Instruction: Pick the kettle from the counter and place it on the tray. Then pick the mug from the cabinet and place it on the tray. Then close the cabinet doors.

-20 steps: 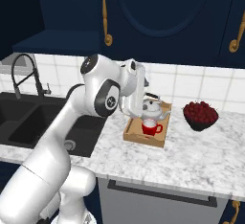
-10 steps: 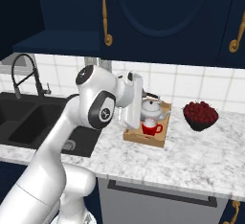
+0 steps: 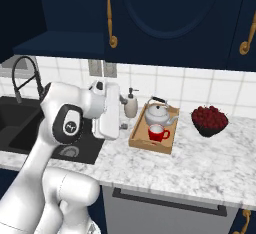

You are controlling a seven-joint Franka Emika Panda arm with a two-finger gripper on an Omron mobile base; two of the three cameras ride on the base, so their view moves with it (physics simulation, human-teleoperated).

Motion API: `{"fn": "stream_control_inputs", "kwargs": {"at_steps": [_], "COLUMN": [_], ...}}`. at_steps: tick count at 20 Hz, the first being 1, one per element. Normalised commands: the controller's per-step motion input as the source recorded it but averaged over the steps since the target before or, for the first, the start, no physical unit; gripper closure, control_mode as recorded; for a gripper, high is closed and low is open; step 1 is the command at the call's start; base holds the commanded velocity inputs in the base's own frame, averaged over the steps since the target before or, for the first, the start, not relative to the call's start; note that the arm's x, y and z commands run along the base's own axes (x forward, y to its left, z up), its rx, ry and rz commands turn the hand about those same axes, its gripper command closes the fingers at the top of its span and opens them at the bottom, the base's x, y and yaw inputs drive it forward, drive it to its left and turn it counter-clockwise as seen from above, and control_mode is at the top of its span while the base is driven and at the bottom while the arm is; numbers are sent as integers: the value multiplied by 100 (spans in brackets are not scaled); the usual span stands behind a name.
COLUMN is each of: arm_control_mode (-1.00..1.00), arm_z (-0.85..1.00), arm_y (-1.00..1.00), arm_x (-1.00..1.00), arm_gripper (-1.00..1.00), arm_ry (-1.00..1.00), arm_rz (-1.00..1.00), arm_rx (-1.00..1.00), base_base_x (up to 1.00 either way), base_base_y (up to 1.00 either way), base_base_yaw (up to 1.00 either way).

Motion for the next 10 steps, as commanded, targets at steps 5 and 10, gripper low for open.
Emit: {"fn": "stream_control_inputs", "kwargs": {"at_steps": [5, 10], "arm_control_mode": [-100, -100], "arm_z": [8, 18], "arm_y": [63, 52], "arm_x": [0, -13], "arm_gripper": [-100, -100], "arm_ry": [-11, -16], "arm_rz": [0, -4], "arm_rx": [-25, -33], "base_base_x": [0, 0], "base_base_y": [0, 0], "base_base_yaw": [0, 0]}}
